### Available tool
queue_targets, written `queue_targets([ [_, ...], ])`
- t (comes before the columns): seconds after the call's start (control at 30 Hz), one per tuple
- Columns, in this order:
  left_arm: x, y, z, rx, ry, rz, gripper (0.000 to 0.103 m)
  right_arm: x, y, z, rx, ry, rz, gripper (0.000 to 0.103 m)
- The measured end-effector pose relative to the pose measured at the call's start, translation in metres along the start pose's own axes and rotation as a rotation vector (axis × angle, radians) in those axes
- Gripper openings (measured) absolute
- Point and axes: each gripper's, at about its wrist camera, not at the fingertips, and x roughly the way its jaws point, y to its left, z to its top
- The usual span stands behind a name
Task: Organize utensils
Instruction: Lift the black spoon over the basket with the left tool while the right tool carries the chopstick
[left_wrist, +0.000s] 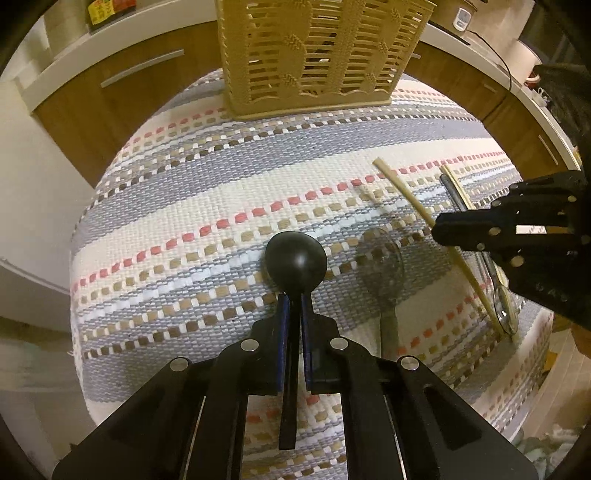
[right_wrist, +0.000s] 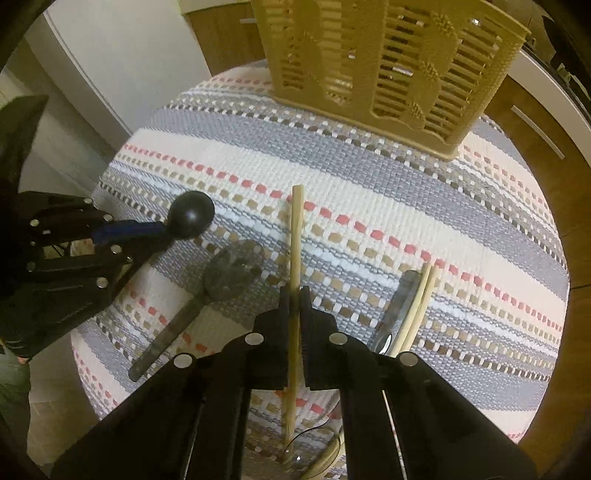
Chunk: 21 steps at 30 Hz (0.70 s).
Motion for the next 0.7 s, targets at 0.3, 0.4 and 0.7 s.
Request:
queue_targets([
  [0.3, -0.053, 0.005, 0.009, -0.029, -0.233, -0.083, 0.005, -0.059, -0.011, -0.003, -0.003, -0.212, 0.077, 0.004],
  [0.4, -0.086, 0.001, 0.014, -0.014, -0.38, -0.103, 0.005, -0.089, -0.01, -0.007, -0.008, -0.351, 0.106, 0.004],
  [0.7, -0.157, -0.008, 0.052, -0.017, -0.67, -0.107, 0.005, -0.169, -0.022, 0.02, 0.05, -0.673, 0.129, 0.003],
])
